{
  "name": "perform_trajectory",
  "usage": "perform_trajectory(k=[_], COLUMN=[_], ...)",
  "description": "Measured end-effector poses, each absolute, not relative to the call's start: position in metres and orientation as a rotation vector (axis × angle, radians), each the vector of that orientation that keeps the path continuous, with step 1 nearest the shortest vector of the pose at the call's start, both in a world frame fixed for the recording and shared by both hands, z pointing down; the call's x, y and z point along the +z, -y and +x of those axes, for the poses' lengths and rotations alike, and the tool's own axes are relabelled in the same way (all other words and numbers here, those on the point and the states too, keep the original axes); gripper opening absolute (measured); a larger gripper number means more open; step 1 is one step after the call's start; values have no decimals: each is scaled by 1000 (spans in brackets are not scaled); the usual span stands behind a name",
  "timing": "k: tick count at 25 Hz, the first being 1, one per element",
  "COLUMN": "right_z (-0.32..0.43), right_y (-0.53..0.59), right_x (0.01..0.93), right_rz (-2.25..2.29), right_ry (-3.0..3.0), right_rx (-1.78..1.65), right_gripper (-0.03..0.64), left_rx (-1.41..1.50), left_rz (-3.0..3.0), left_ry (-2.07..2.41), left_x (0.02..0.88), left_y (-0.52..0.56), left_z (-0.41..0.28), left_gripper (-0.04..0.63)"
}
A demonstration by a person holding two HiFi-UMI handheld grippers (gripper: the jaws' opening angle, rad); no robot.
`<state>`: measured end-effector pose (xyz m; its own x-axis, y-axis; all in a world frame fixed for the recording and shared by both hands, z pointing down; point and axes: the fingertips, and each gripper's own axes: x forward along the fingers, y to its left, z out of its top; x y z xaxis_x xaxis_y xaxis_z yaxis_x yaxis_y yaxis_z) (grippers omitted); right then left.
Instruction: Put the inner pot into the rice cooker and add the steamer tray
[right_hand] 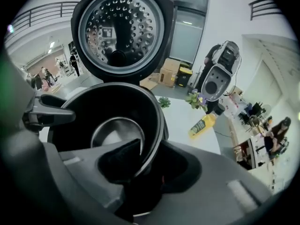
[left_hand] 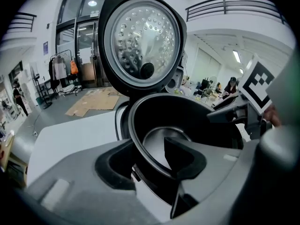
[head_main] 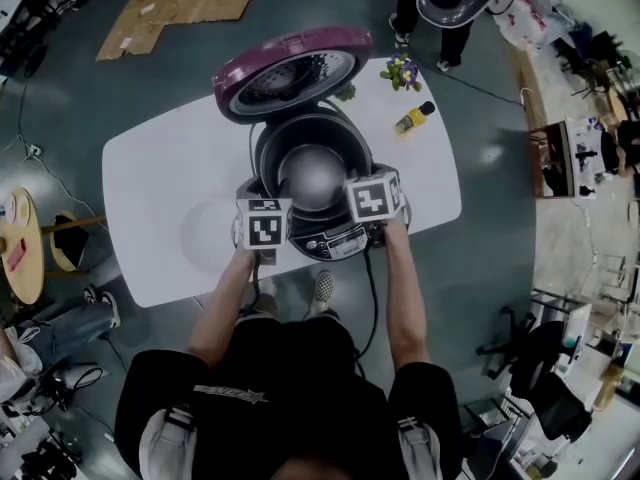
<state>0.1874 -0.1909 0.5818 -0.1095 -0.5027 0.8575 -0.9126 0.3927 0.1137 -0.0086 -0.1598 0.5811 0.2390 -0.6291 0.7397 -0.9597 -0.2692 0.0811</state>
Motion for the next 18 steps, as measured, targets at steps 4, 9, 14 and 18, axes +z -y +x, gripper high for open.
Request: perform_trajectory(k=[4,9,14,18], right_z=[188,186,187,189], right_y=[191,191,189,185], right_x=[584,578,571,559], right_rz=[1237,1253,1274,1320], right_ry=[1742,1774,1800,1852], right_rx=[555,515,515,553], right_gripper=[140,144,144,144], left_rx=[813,845,821,790], left_rz=[1984,1995,2007,2037], left_ry=[1445,1496,1523,1551], left_x=[583,579,570,550], left_y=[160,162,160,158], left_z=[-8,-15,-21,-19], left_gripper=[201,213,213,213])
